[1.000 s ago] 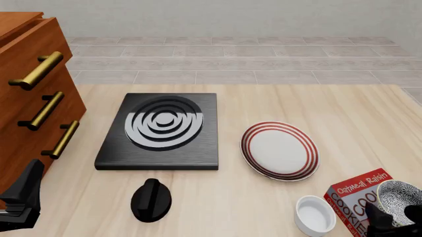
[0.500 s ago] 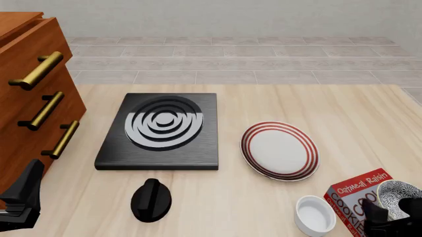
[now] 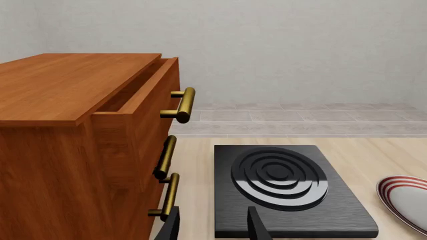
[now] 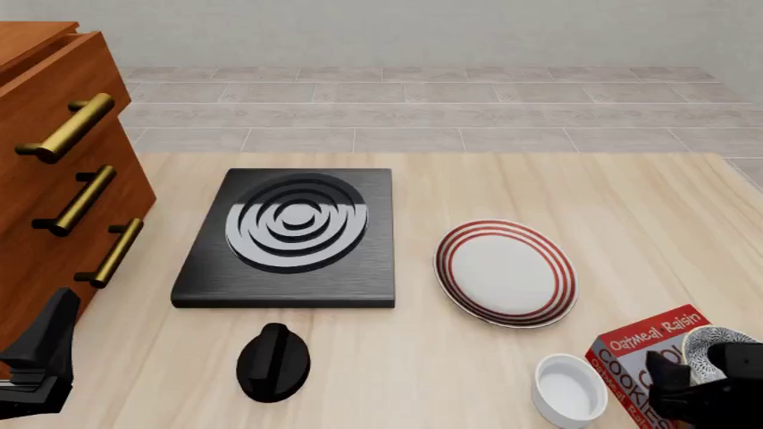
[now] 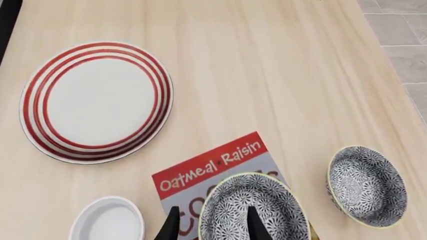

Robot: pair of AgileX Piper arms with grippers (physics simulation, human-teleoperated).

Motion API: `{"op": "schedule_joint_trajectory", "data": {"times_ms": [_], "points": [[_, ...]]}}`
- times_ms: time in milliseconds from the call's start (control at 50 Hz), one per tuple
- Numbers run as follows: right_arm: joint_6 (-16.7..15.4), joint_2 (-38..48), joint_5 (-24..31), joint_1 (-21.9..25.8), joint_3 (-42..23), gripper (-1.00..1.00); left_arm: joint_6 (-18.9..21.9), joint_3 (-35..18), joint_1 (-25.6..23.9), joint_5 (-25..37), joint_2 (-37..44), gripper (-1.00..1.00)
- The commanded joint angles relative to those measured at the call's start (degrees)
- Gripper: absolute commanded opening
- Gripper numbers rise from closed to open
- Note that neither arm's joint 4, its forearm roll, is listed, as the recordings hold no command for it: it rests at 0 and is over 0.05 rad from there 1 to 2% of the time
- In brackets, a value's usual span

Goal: Pick the akita bowl on the cookies box and place it on the plate.

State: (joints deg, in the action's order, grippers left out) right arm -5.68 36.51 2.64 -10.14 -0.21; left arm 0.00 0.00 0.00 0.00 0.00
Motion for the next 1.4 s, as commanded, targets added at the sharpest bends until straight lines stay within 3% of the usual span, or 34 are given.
{"op": "schedule_joint_trajectory", "data": {"times_ms": [20,120,140,200,500,600,660,700,720,780,900,1400], "points": [[0.38,3.71,-3.05,0.24,0.21,1.00,0.00,0.00,0.00,0.00,0.00,1.00],[0.66,3.85,-2.88,0.72,0.21,1.00,0.00,0.00,0.00,0.00,0.00,1.00],[1.16,3.23,-2.25,1.19,0.21,-1.00,0.00,0.00,0.00,0.00,0.00,1.00],[1.22,5.23,-4.22,1.05,0.21,-1.00,0.00,0.00,0.00,0.00,0.00,1.00],[1.60,4.79,-3.91,2.09,0.21,-1.00,0.00,0.00,0.00,0.00,0.00,1.00],[-1.29,-3.55,2.01,2.11,0.21,-1.00,0.00,0.00,0.00,0.00,0.00,1.00],[-2.82,-6.95,3.09,2.34,0.21,-1.00,0.00,0.00,0.00,0.00,0.00,1.00],[-5.70,-7.77,2.80,2.12,0.20,-1.00,0.00,0.00,0.00,0.00,0.00,1.00],[-5.07,-6.90,1.89,2.23,0.20,-1.00,0.00,0.00,0.00,0.00,0.00,1.00],[-9.32,-7.01,0.41,2.24,0.18,-1.00,0.00,0.00,0.00,0.00,0.00,1.00],[-12.75,-5.56,-2.89,3.85,-0.31,-1.00,0.00,0.00,0.00,0.00,0.00,1.00],[-14.95,14.97,-16.81,10.64,-9.45,-1.00,0.00,0.00,0.00,0.00,0.00,1.00]]}}
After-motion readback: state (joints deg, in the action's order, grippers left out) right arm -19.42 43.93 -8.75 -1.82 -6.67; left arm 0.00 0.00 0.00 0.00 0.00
